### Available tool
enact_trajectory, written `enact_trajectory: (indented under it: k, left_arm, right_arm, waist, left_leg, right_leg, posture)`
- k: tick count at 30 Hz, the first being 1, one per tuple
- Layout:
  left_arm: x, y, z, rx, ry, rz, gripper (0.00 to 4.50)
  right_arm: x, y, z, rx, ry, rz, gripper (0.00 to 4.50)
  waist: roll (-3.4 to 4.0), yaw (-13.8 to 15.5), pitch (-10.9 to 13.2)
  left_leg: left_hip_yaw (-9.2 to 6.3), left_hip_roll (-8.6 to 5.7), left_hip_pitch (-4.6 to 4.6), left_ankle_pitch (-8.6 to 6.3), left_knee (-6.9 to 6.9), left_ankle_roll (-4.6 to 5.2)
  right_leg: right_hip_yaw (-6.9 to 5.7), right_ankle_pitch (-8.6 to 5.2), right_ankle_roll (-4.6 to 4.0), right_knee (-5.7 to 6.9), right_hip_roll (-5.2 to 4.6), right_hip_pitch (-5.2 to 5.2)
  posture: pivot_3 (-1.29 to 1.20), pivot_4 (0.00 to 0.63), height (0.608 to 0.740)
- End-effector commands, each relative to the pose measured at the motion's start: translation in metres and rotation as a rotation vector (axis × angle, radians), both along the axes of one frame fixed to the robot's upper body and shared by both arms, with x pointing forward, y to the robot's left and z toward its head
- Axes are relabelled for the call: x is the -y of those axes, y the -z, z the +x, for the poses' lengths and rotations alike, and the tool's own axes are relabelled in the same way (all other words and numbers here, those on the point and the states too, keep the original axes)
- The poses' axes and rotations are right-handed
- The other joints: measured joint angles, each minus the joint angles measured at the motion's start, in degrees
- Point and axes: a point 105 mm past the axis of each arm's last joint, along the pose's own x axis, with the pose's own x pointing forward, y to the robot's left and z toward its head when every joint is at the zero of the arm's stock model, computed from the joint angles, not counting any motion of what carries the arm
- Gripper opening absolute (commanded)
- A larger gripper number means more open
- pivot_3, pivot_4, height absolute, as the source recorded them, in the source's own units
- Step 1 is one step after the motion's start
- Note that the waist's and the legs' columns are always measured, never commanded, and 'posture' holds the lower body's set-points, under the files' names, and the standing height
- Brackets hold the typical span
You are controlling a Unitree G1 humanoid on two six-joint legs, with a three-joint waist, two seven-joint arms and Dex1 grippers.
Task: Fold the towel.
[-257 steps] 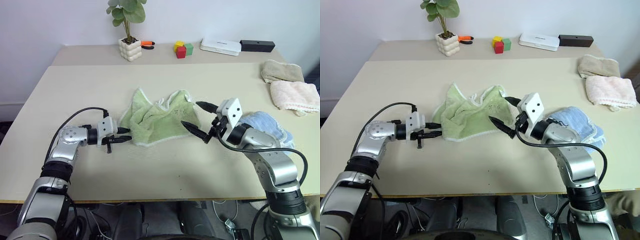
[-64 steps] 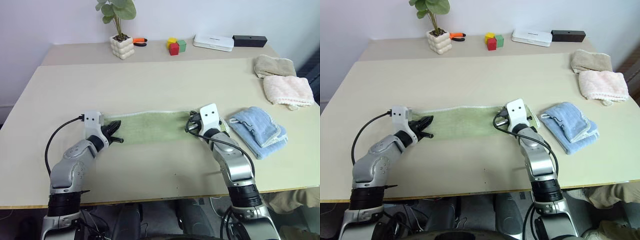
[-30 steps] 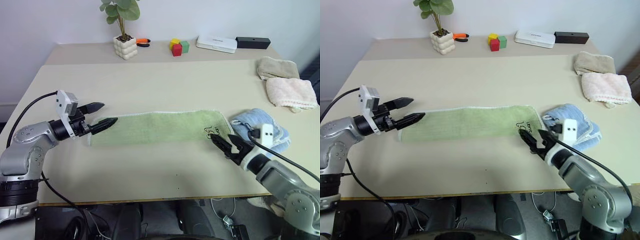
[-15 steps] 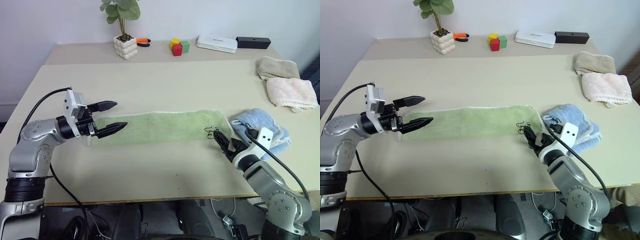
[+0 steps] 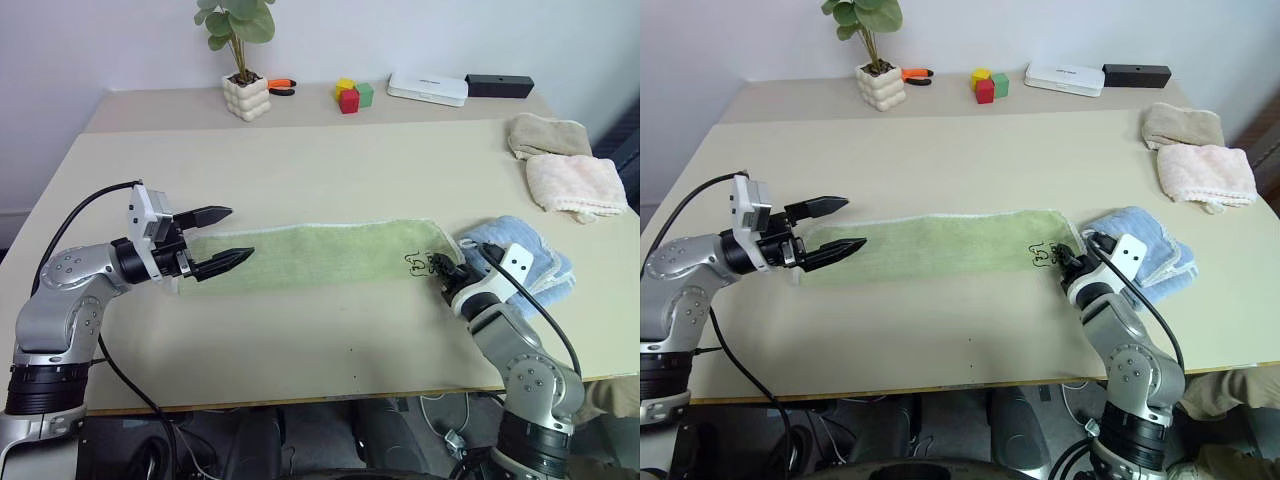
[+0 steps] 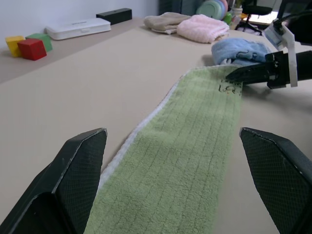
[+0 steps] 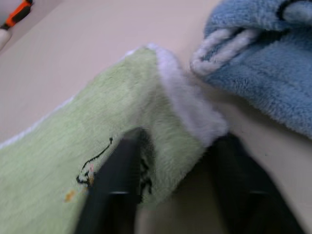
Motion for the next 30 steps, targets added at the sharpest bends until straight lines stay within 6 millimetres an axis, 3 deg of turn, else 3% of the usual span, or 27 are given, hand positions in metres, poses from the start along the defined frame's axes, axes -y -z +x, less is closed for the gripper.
enact_trajectory:
  k: [1,7,13,30]
  left_arm:
    - [0.001,-0.011,-0.002,0.048,0.008,-0.011,4.5]
    - [0.001,-0.01,0.0,0.04,0.016,-0.016,4.5]
    - [-0.002,-0.01,0.003,0.037,0.018,-0.02,4.5]
    - [0.0,-0.008,0.003,0.034,0.023,-0.03,4.5]
  right_arm:
    - [-0.01,-0.011,0.002,0.043,-0.033,0.011,0.1]
    - [-0.03,-0.04,-0.001,0.155,-0.184,-0.104,0.1]
    - [-0.021,-0.055,0.005,0.206,-0.172,-0.169,0.1]
    - [-0.007,-0.063,0.007,0.249,-0.209,-0.296,0.1]
  waist:
    - [-0.02,-0.2,0.0]
    - [0.02,-0.5,0.0]
    - [0.0,-0.4,0.0]
    - [0.0,-0.4,0.0]
  left_leg:
    - [0.0,0.0,0.0,0.0,-0.01,0.0]
    - [0.0,0.0,-0.02,-0.01,-0.02,0.01]
    - [0.0,0.0,-0.03,-0.01,-0.02,0.02]
    - [0.0,0.0,-0.06,-0.04,-0.06,0.06]
  right_leg:
    - [0.0,0.0,0.0,-0.02,0.0,0.01]
    - [0.0,0.0,0.0,-0.07,-0.01,0.01]
    - [-0.01,0.0,0.0,-0.1,-0.01,0.01]
    - [-0.01,0.0,0.01,-0.24,-0.02,0.02]
  posture:
    - [0.0,0.15,0.74]
    - [0.0,0.15,0.74]
    - [0.0,0.15,0.74]
    - [0.0,0.15,0.74]
